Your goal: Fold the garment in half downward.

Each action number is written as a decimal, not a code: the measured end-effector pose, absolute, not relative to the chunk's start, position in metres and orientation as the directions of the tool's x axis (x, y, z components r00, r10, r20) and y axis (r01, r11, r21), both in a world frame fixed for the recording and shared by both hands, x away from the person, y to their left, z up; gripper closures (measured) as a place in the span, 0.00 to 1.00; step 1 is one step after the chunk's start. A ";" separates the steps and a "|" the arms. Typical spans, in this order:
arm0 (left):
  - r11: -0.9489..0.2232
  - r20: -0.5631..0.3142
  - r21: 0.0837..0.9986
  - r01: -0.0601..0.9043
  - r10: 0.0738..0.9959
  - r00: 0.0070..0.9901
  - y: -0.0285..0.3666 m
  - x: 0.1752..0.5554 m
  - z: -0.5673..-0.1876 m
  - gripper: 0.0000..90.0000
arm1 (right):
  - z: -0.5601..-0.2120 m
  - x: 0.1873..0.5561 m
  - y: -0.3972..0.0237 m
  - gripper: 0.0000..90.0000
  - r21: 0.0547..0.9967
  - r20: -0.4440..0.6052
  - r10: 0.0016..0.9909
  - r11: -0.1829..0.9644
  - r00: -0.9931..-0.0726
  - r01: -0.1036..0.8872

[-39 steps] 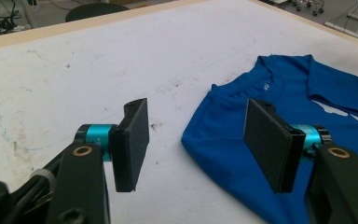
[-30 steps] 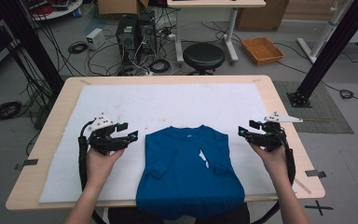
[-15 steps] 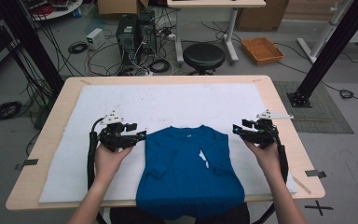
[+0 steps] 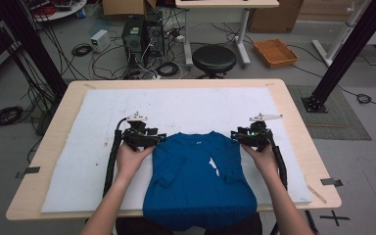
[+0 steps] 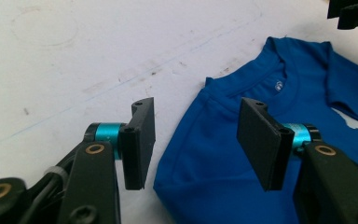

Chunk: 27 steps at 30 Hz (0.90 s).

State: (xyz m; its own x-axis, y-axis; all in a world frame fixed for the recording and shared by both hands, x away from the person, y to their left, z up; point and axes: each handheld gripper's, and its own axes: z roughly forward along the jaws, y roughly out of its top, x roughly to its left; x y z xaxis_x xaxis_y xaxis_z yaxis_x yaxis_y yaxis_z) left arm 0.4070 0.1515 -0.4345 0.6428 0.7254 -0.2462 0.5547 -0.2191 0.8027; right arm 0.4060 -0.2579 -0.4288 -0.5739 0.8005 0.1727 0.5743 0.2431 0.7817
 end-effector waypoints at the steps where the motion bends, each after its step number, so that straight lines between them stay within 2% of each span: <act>1: -0.224 -0.241 0.803 0.552 0.726 0.644 0.150 0.408 -0.437 0.54 | -0.430 0.408 -0.255 0.65 0.775 0.178 0.800 0.245 -0.573 0.583; 9: -0.275 -0.224 0.776 0.567 0.721 0.656 0.144 0.413 -0.445 0.60 | -0.433 0.422 -0.228 0.68 0.730 0.148 0.785 0.324 -0.602 0.602; 20: -0.355 -0.179 0.736 0.576 0.719 0.671 0.129 0.422 -0.446 0.61 | -0.441 0.429 -0.223 0.71 0.710 0.150 0.789 0.333 -0.595 0.621; 27: -0.367 -0.143 0.735 0.570 0.738 0.660 0.127 0.421 -0.445 0.71 | -0.444 0.430 -0.218 0.76 0.700 0.127 0.783 0.364 -0.609 0.615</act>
State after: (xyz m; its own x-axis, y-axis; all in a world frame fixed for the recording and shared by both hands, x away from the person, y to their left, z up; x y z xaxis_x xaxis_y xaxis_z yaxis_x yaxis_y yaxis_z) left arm 0.4213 0.1273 -0.4450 0.6596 0.7378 -0.1435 0.5700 -0.3666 0.7354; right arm 0.4301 -0.2182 -0.4442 -0.6088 0.7831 0.1272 0.6147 0.3642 0.6997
